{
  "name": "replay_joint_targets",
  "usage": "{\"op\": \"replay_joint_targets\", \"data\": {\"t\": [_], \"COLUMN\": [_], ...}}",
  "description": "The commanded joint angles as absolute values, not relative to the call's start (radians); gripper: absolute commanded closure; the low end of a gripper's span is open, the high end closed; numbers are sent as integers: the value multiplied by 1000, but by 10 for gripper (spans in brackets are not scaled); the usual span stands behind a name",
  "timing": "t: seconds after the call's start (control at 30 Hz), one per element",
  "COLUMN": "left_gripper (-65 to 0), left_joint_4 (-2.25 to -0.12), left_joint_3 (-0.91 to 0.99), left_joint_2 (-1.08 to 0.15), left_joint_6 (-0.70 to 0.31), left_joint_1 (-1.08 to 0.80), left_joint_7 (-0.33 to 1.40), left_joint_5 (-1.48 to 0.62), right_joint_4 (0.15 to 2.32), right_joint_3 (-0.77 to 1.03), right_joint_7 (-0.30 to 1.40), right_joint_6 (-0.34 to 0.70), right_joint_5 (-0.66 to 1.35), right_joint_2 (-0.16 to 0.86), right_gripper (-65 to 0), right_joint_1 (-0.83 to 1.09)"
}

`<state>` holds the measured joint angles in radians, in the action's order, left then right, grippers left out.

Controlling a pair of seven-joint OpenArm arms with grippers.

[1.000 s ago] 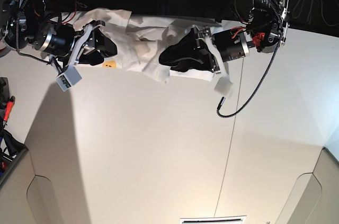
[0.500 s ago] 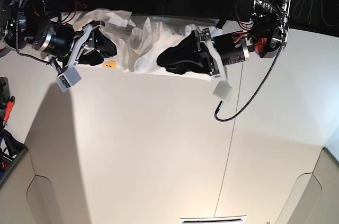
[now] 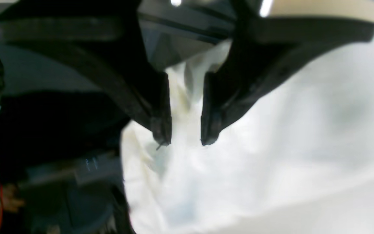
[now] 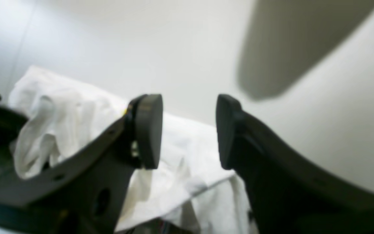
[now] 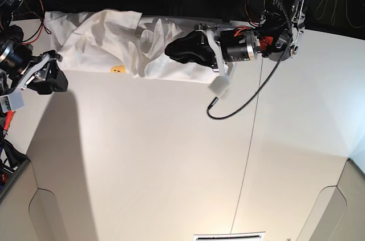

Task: Layout the t-shirt on the table in an organized manner, then fold the t-shirt properly
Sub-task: 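Lay the hem end onto the strip and open the left gripper, then press the folded bundle flat with the left gripper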

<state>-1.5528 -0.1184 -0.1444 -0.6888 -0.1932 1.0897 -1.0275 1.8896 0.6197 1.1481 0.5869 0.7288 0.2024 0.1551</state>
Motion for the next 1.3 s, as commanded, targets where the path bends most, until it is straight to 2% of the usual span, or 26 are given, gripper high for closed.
{"op": "replay_joint_targets", "data": {"t": [0.0,0.13,0.33,0.53,0.67,0.7,0.8,0.97,1.03,1.27], "left_gripper": [-162,-162,-162,-162,-160,-138,0,0,0,0], "left_joint_4": [-1569,-1569,-1569,-1569,-1569,-1571,-1586,-1608,-1608,-1551], "left_joint_3": [-143,-243,-341,-381,-378,-368,-302,-139,-105,-149], "left_joint_2": [-144,-143,-71,-35,-28,-31,-31,-58,-93,-133], "left_joint_6": [-698,-698,-698,-698,-698,-698,-698,-698,-698,-698], "left_joint_1": [-186,-185,-157,-85,-35,-25,-14,-21,-27,-97], "left_joint_7": [1068,952,832,759,774,802,928,1182,1232,1028], "left_joint_5": [-1026,-916,-781,-770,-797,-814,-873,-1074,-1122,-884], "right_joint_4": [1908,1908,1907,1907,1907,1907,1907,1907,1907,1907], "right_joint_3": [636,653,653,653,654,654,655,656,656,655], "right_joint_7": [1128,1128,1129,1129,1129,1129,1128,1128,1128,1120], "right_joint_6": [587,587,587,587,587,587,587,587,587,587], "right_joint_5": [749,751,794,793,792,786,762,759,759,760], "right_joint_2": [213,213,213,213,214,214,216,216,216,215], "right_gripper": [-269,-269,-269,-269,-269,-269,-269,-269,-269,-269], "right_joint_1": [147,147,147,147,147,147,147,147,147,146]}}
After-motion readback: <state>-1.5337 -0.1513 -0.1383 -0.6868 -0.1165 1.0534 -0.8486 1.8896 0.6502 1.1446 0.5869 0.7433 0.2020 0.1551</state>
